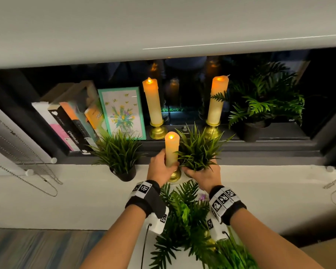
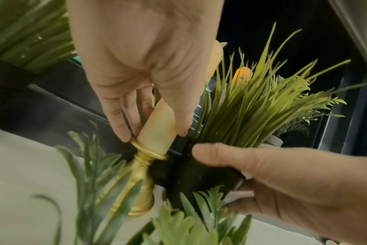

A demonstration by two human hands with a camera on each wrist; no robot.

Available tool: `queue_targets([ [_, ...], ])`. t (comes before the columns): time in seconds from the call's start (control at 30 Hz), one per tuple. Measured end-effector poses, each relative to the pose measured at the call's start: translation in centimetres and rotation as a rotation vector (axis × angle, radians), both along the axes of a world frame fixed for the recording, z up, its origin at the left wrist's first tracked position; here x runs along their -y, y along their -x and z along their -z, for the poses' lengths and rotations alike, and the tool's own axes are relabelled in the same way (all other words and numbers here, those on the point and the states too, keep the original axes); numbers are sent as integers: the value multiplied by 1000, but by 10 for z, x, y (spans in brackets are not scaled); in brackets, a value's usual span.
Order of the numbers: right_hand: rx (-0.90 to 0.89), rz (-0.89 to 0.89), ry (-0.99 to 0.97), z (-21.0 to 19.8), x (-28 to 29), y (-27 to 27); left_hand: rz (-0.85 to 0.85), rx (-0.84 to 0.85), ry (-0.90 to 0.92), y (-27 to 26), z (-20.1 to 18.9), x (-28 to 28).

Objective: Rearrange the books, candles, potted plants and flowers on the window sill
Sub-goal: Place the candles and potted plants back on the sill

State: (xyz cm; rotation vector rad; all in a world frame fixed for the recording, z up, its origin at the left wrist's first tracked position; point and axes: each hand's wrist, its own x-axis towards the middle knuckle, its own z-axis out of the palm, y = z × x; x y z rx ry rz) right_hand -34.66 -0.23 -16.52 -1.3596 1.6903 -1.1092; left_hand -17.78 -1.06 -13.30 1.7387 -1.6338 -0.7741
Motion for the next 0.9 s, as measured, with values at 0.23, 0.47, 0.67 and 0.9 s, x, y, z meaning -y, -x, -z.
queue_targets([
  [0.23,-84,85,-72,6,-4,18,-2,71,-37,-13,3,-4],
  [0.47,-131,16,-195,1,-8,25,-17,222,-147,-15,12,-23],
  [0.67,-255,17,-273,-2,-36,37,27,273,-237,-30,22,-41],
  [0.9,-493,-471,-432,-15,-83,20,105,224,-423,-36,34,-70],
])
